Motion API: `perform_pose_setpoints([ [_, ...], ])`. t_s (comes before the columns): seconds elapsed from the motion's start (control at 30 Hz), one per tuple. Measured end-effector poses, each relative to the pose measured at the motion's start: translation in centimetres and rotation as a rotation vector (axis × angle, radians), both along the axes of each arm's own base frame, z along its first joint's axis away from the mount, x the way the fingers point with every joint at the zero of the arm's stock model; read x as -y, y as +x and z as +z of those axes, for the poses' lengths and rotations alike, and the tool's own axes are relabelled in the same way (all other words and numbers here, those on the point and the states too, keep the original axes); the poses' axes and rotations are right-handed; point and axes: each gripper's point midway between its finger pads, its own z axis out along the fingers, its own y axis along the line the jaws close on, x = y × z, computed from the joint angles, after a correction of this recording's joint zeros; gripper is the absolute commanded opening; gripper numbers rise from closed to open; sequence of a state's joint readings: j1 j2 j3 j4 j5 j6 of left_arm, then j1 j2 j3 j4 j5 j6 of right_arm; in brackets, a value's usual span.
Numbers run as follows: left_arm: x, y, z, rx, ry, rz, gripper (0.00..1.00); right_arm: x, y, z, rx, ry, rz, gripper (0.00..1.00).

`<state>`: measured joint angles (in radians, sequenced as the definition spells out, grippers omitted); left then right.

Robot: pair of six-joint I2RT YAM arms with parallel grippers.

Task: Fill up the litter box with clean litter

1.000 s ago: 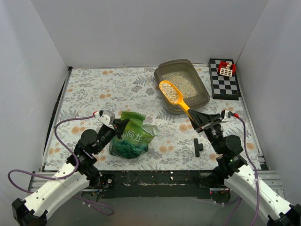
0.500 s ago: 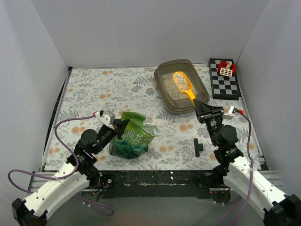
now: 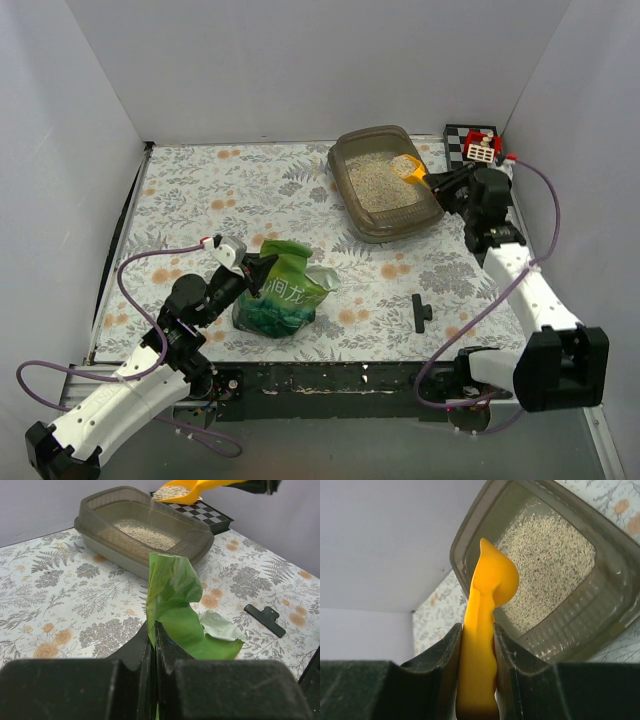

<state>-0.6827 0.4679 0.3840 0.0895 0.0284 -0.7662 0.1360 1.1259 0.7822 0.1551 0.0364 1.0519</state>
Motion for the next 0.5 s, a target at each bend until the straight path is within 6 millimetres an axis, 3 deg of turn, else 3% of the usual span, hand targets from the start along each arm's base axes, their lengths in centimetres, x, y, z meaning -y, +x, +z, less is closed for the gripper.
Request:
perform_pose_setpoints([
  [0.23, 1.6, -0.1, -0.1, 0.001, 0.03, -0.077, 0.0, -1.4, 5.3, 1.4, -0.122, -0.296, 0.205, 0.01],
  [0.5, 4.4, 2.6, 0.1, 0.012, 0.079, -0.2, 0.0, -1.0, 6.0, 0.9, -0.202, -0.577, 0.367, 0.01],
])
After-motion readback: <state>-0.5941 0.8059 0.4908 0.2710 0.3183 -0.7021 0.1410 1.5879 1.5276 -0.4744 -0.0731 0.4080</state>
